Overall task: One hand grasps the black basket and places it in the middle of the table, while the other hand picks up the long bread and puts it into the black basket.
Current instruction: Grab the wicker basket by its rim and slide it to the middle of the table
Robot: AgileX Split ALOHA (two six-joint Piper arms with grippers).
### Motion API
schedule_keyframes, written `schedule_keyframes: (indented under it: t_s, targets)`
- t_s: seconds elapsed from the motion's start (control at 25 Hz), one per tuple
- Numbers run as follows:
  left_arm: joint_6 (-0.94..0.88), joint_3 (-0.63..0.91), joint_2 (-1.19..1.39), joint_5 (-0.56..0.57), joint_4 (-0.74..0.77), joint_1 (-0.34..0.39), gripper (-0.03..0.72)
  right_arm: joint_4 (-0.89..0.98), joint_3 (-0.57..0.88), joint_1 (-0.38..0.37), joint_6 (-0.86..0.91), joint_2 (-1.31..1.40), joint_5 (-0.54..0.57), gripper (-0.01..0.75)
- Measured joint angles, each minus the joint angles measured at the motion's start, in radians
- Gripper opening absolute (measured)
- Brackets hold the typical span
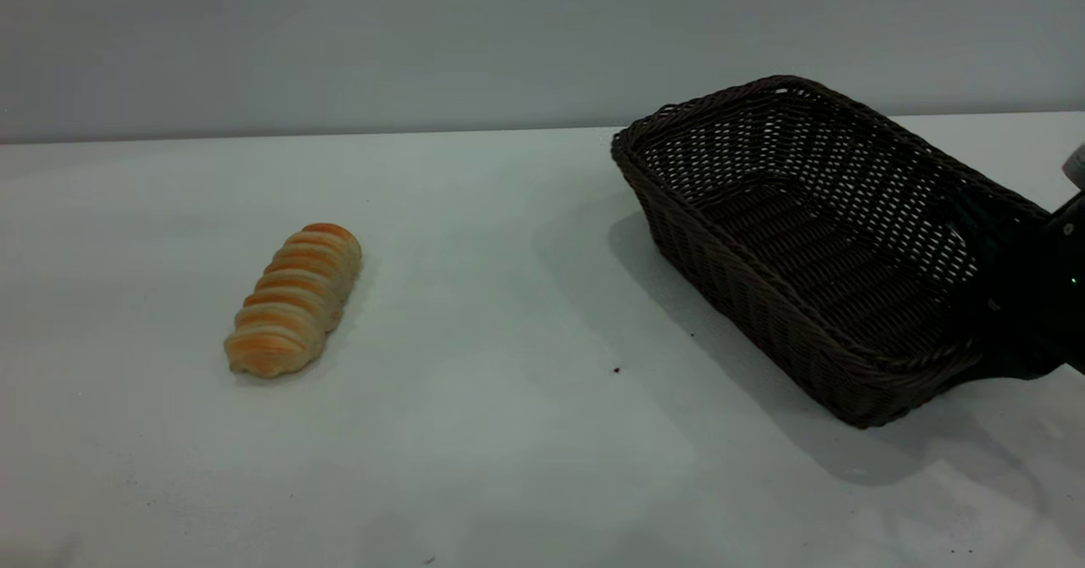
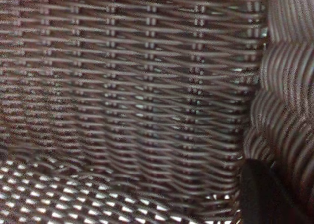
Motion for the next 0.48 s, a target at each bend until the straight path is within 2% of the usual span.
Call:
schedule_keyframes:
  t_s: [0.08, 0.2, 0.36, 0.48]
  targets:
    - [0.000, 0.000, 0.000, -0.001, 0.000, 0.000, 0.568, -0.060, -0.042, -0.008, -0.047, 0.000, 0.061, 0.091]
    - [0.000, 0.000, 0.000, -0.001, 0.000, 0.000, 0.568, -0.254, -0.153, -0.016, -0.076, 0.006, 0.226, 0.091]
    - [0.000, 0.000, 0.000, 0.000, -0.001, 0.000, 0.568, -0.586, -0.354, 0.001, -0.011, 0.062, 0.472, 0.091]
    - [0.000, 0.000, 0.000, 0.000, -0.002, 0.000, 0.568, -0.803, -0.486, 0.038, 0.047, 0.139, 0.577, 0.091]
